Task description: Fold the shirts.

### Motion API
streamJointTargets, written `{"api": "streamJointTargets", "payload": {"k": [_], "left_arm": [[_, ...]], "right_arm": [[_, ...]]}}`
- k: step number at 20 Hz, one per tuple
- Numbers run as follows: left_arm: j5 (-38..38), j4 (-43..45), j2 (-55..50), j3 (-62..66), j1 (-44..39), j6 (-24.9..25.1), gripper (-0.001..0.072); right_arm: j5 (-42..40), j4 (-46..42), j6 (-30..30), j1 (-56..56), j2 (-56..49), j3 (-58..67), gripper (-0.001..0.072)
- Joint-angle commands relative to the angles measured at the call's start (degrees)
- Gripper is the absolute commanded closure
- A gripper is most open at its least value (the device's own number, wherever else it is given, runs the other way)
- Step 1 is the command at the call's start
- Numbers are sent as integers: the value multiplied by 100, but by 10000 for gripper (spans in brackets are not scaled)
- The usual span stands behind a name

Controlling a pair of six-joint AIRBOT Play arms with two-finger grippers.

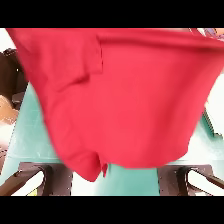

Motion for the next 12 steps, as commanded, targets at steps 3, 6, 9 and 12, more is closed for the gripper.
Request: {"api": "streamJointTargets", "payload": {"k": [3, 6, 9, 12], "left_arm": [[234, -116, -2048, -938, 0, 144, 681], [1563, -555, -3012, -772, 0, 590, 681], [2103, -645, -3517, -374, 0, 588, 681], [2006, -699, -3499, -332, 0, 573, 680]], "right_arm": [[-551, -380, 157, 616, -1814, -909, 698], [-1056, -297, 168, 610, -2907, -219, 699], [-1169, -319, 168, 610, -3558, 651, 699], [-1130, -369, 166, 610, -3657, 984, 698]]}}
